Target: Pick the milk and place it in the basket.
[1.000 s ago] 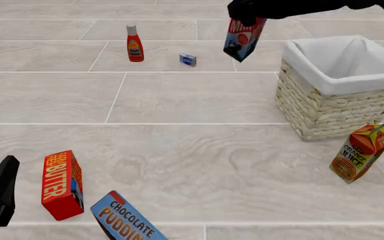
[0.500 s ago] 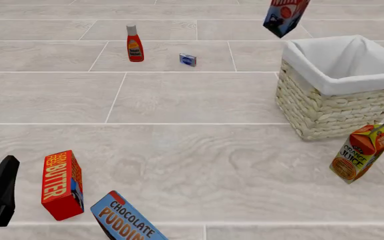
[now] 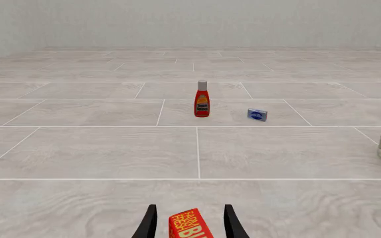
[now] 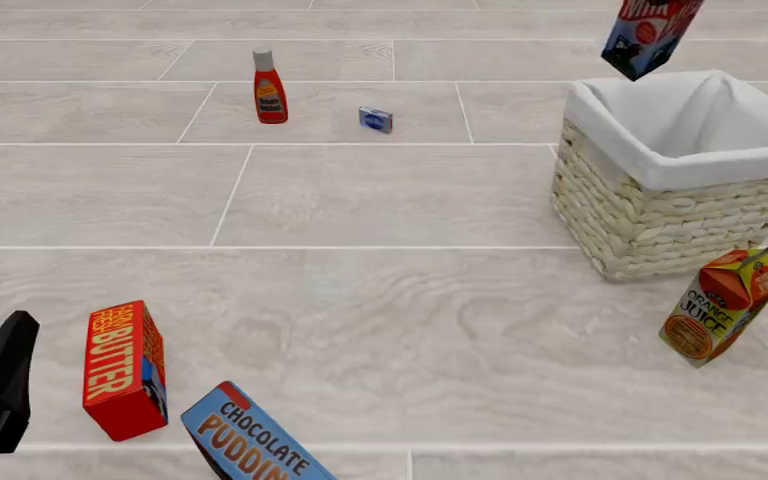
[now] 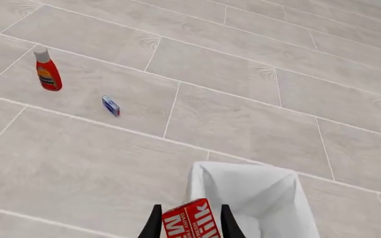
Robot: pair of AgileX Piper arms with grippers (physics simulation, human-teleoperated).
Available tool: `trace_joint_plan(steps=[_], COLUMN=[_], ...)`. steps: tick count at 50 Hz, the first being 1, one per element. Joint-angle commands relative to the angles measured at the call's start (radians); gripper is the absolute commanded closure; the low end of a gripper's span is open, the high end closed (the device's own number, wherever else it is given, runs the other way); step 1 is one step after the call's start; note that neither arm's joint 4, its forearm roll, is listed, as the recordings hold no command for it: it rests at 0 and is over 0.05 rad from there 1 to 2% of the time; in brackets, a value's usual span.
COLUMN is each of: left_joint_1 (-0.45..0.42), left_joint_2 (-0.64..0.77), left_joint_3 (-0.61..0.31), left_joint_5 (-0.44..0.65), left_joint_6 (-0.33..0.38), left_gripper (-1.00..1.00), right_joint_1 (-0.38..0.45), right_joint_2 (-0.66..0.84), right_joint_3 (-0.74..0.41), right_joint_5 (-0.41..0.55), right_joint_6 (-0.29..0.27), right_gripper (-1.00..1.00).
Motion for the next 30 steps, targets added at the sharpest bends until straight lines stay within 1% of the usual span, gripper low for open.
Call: trace_joint_plan(steps=[1, 11, 21, 30], left_joint_1=[0.000, 0.000, 0.000, 0.000], left_joint_2=[0.000, 0.000, 0.000, 0.000], left_joint_3=[0.000, 0.000, 0.000, 0.000], left_joint_5=[0.000, 0.000, 0.000, 0.000], left_joint_6=[0.000, 0.000, 0.000, 0.000], left_gripper=[-1.00, -1.00, -1.00, -1.00], right_joint_1=[-0.071, -0.121, -0.159, -0.175], right_joint_2=[0.007, 0.039, 0.078, 0.120], right_joint_3=[0.003, -0.006, -0.007, -0.017], right_joint_5=[-0.031, -0.046, -0.061, -0.070], right_joint_6=[0.009, 0.003, 0.019, 0.038], right_gripper=[1.00, 1.00, 1.00, 1.00])
